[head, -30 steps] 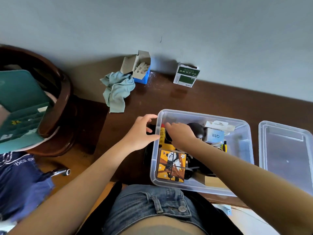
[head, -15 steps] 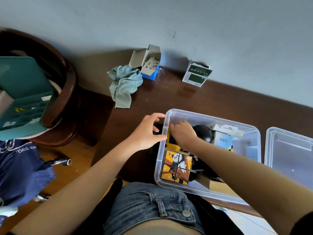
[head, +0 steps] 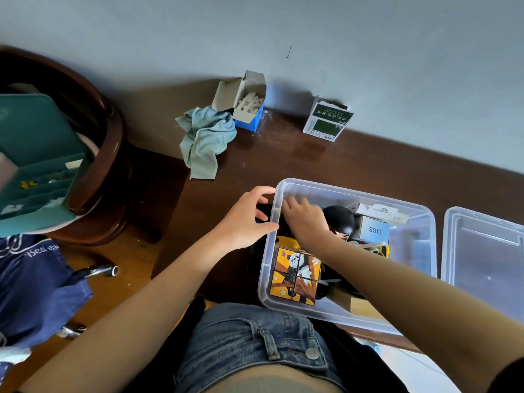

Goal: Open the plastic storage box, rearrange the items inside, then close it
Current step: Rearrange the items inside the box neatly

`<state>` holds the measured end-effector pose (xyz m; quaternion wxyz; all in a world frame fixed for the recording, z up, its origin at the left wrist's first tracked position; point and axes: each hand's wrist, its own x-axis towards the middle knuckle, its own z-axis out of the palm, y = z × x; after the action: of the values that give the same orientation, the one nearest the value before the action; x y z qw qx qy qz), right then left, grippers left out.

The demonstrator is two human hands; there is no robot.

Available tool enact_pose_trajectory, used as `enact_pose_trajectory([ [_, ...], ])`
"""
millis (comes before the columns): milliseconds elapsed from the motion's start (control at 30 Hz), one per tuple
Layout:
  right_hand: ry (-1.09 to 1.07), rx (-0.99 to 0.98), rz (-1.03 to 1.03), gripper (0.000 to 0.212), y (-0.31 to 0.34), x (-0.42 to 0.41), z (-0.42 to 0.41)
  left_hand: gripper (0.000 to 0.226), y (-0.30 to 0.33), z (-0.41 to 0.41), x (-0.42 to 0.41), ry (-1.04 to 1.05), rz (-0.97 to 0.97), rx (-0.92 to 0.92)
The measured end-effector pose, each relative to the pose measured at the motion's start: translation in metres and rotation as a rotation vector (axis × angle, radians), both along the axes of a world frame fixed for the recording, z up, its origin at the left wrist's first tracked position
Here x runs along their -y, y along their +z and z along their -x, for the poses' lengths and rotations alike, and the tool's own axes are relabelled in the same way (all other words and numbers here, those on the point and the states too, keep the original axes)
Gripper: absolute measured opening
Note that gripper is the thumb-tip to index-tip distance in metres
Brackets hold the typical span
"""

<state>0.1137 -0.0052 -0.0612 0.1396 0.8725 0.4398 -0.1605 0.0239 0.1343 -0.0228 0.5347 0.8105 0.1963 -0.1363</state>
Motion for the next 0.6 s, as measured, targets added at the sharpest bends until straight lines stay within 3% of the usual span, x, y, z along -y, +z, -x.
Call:
enact_pose_trajectory([
  [300,0.098,0.075,-0.065,0.067,0.004,0.005,0.001,0.067,0.003,0.000,0.001,-0.002,-0.004,0.006],
  [367,0.119,0.087,-0.090,0.060,0.004,0.002,0.001,0.066,0.003,0.000,0.001,0.001,-0.008,0.004],
  [500,0.039,-0.075,-0.147,0.036,0.006,0.000,-0.011,0.061,0.003,0.000,0.001,-0.012,-0.007,-0.003],
  [600,0.221,-0.092,-0.111,0.026,0.006,0.003,-0.014,0.060,0.003,-0.001,0.000,-0.015,-0.009,-0.006],
])
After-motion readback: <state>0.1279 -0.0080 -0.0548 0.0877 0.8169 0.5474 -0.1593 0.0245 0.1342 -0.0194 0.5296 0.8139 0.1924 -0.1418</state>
